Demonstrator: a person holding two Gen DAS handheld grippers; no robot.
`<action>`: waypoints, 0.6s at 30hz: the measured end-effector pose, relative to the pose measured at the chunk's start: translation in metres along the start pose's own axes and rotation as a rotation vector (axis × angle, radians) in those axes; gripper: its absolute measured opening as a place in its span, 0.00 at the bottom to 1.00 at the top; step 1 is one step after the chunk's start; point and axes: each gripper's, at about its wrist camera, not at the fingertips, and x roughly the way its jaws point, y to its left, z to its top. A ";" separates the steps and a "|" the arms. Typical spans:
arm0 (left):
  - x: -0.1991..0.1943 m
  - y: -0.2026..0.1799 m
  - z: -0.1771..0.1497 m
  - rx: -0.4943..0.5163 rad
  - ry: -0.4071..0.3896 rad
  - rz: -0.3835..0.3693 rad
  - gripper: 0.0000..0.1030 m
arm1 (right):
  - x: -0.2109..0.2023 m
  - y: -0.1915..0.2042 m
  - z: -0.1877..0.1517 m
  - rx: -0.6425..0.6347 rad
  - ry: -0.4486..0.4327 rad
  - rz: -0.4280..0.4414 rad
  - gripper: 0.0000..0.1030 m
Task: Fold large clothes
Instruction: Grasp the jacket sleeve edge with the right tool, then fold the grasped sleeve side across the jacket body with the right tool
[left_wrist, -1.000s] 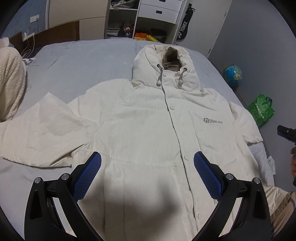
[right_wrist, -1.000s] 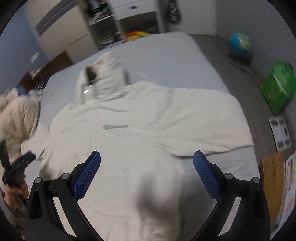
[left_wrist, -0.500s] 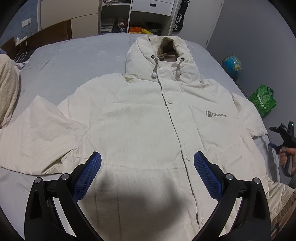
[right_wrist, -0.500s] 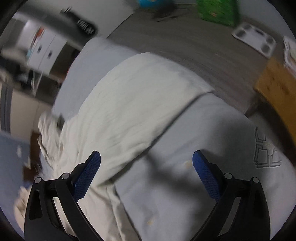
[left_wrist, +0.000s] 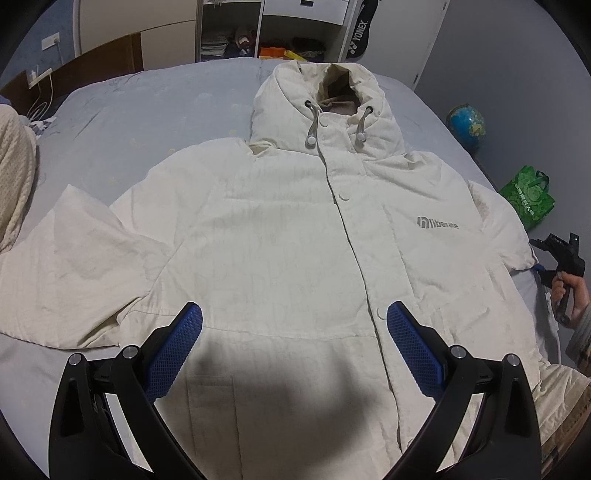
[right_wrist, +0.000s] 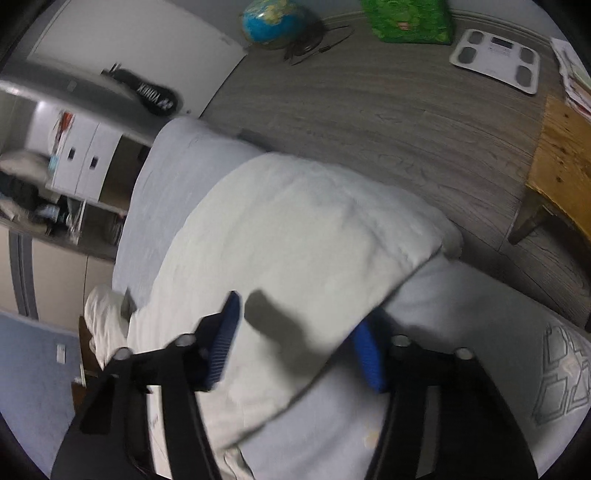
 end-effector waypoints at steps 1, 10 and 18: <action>0.001 0.000 0.001 0.000 0.003 0.001 0.94 | 0.001 -0.002 0.002 0.017 -0.009 -0.001 0.35; 0.002 0.001 0.008 -0.004 -0.017 -0.005 0.94 | -0.019 0.003 0.002 0.036 -0.089 0.062 0.07; -0.008 0.002 0.011 -0.010 -0.050 -0.014 0.94 | -0.058 0.063 -0.005 -0.081 -0.150 0.183 0.04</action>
